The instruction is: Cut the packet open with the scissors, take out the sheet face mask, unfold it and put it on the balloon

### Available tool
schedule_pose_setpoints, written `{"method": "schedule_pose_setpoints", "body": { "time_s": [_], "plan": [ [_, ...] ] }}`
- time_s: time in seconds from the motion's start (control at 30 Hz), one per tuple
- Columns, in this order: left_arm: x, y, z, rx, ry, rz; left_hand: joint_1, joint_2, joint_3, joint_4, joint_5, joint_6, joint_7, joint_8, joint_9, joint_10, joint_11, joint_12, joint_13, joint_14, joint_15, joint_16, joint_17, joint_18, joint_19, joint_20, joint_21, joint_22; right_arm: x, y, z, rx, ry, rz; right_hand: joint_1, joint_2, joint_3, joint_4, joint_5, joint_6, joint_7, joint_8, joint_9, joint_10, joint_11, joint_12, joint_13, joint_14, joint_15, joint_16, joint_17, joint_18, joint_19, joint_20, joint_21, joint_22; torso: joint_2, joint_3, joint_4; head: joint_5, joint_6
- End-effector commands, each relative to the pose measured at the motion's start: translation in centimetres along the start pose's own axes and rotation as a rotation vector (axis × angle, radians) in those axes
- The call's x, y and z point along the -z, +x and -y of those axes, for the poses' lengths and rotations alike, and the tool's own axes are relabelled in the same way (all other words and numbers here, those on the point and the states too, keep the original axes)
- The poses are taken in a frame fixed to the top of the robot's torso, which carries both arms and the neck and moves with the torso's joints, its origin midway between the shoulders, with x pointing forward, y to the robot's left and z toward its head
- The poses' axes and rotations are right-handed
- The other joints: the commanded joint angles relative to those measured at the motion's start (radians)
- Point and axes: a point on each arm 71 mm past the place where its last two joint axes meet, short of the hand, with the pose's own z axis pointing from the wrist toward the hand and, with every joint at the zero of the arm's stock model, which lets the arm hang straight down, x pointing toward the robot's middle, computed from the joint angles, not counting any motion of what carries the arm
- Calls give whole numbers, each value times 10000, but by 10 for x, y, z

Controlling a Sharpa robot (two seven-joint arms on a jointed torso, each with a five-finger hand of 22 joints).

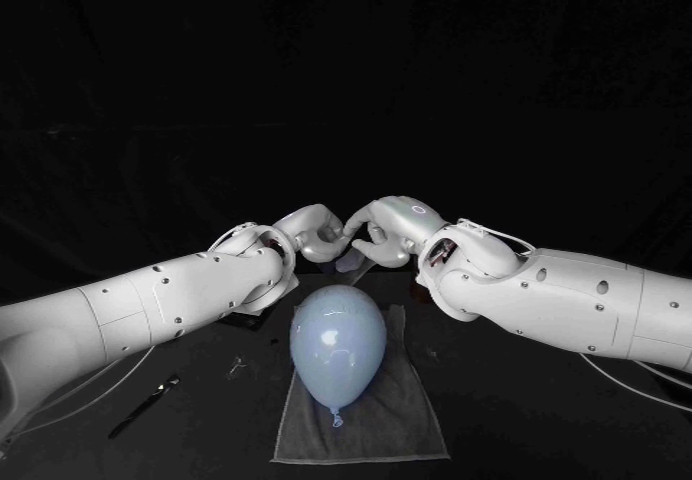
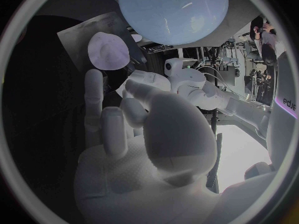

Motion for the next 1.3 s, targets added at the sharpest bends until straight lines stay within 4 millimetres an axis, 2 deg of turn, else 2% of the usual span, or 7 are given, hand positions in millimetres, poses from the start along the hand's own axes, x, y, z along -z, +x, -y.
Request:
{"method": "schedule_pose_setpoints", "body": {
  "time_s": [0.03,0.37,0.73,0.9,1.3],
  "plan": [
    [0,0,3,50,119,-45,54,18,283,-331,37,45,-23,71,551,60,5,71,11,-5,-31,40,7,103,-30,-56,55,25,-2,4,1,225,174,-510,-42,-25,-11,-61,-65,-34,-7,-27,-13,244,12,1640,1908,309,64,-32,361,119,-63,15,52,18,-2,-3,1,0,-24],
    [0,0,3,64,132,-40,54,18,283,-331,37,45,-23,71,551,60,5,71,11,-5,-31,40,7,103,-30,-56,55,25,-3,6,4,489,435,-715,-65,19,-11,-66,-125,51,-2,5,2,238,21,1645,1918,302,71,-32,362,124,-94,24,46,35,-10,2,-3,19,-21],
    [1,-2,-2,109,-1,-31,52,19,285,-336,37,46,-23,72,552,61,5,71,12,-2,-32,41,6,101,-33,-59,67,33,1,3,10,658,701,-612,-38,137,-86,-228,-138,773,12,423,196,254,42,1697,1975,313,92,10,407,133,-125,49,77,131,-10,13,-18,48,-25],
    [1,-1,-1,214,-25,-36,51,21,287,-338,37,47,-23,73,552,62,5,71,13,-1,-32,42,5,100,-35,-60,74,38,1,5,12,850,879,-878,-58,164,-160,-268,-189,933,0,573,272,247,35,1679,1963,305,89,0,390,133,-141,48,79,161,-6,10,-6,28,-29],
    [2,0,2,499,-27,-66,48,32,293,-339,37,45,-22,73,551,63,5,70,14,4,-32,44,2,100,-37,-64,90,49,0,14,13,1468,1092,-1795,-124,118,-255,-271,-232,904,0,592,291,179,40,1510,1814,244,101,-105,243,130,-182,49,50,165,-4,-1,6,3,-53]
  ]
}}
